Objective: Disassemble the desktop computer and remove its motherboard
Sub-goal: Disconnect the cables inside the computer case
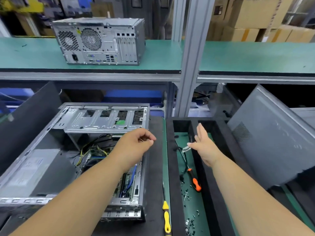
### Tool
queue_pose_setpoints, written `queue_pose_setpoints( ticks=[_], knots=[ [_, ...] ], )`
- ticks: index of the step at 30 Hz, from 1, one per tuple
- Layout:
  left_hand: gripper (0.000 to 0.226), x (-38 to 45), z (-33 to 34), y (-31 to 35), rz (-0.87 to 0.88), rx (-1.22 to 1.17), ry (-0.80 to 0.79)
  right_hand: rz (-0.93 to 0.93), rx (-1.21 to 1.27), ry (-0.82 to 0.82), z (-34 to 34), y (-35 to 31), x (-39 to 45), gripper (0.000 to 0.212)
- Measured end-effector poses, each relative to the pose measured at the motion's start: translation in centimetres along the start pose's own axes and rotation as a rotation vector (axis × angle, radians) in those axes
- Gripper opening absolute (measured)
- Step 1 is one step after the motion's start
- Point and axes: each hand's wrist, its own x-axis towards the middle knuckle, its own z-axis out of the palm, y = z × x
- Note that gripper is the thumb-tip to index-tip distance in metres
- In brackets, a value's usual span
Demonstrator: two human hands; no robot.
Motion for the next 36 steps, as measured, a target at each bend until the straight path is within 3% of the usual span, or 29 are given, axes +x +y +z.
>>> queue_pose_setpoints(
  ticks=[6, 13, 24, 31, 36],
  knots=[
    [0.017, -0.2, -0.7, -1.2, -0.041, -0.001, 0.026, 0.039, -0.062, 0.02, 0.6, 0.6, 0.1, 0.082],
    [0.016, -0.8, -2.0, -2.0, -0.098, 0.02, 0.056, -0.082, -0.165, -0.004, 3.6, -2.8, -1.4, 0.039],
    [0.018, 0.2, -8.3, -4.3, -0.251, 0.087, 0.136, -0.277, -0.183, -0.121, 13.3, -8.9, -3.5, 0.03],
    [0.026, 0.4, -12.4, -7.5, -0.295, 0.236, 0.039, -0.236, -0.195, -0.145, 18.5, -9.9, -4.0, 0.024],
    [0.038, 1.5, -15.5, -8.4, -0.291, 0.688, -0.191, -0.047, -0.235, -0.154, 22.1, -10.9, -3.7, 0.029]
  ],
)
